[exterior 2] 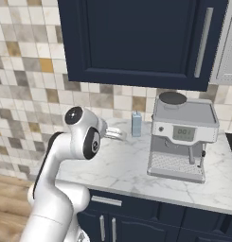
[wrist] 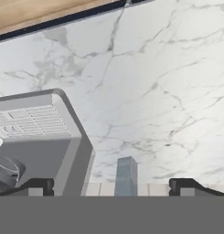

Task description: Gather the eggs and milk located in the vicinity of the sink area and place them right next to the bowl.

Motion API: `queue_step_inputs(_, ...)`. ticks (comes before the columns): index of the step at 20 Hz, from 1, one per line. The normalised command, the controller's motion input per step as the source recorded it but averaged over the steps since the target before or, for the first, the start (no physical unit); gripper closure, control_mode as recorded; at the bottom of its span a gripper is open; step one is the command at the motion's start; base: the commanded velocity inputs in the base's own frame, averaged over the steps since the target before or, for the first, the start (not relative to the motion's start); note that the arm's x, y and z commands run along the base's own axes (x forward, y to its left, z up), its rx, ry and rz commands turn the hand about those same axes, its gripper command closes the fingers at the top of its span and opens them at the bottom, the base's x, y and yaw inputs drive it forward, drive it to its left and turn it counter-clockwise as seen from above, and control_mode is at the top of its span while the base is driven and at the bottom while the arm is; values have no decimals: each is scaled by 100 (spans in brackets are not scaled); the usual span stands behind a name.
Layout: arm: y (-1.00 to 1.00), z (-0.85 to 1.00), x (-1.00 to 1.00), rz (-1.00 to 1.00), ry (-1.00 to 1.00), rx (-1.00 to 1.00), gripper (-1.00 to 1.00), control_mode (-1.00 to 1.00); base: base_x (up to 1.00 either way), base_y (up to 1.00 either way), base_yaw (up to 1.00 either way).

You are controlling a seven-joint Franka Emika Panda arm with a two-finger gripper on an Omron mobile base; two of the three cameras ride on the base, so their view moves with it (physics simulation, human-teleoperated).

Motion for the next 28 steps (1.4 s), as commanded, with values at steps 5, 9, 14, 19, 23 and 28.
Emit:
queue_step_inputs(5, 0, 0, 42, 0, 0, 1, -100, -100, 0, 0, 0)
queue_step_inputs(9, 0, 0, 32, 1, 0, 0, -100, -100, 0, 0, 0)
queue_step_inputs(14, -6, 0, 38, 7, 0, 2, -100, -100, 0, 0, 0)
queue_step_inputs(19, -6, -14, 38, 11, 0, 4, -100, -100, 0, 0, 0)
queue_step_inputs(23, 0, -7, 24, 7, 0, 1, -100, -100, 0, 0, 0)
queue_step_inputs(28, -4, 0, 20, 0, 2, 0, -100, -100, 0, 0, 0)
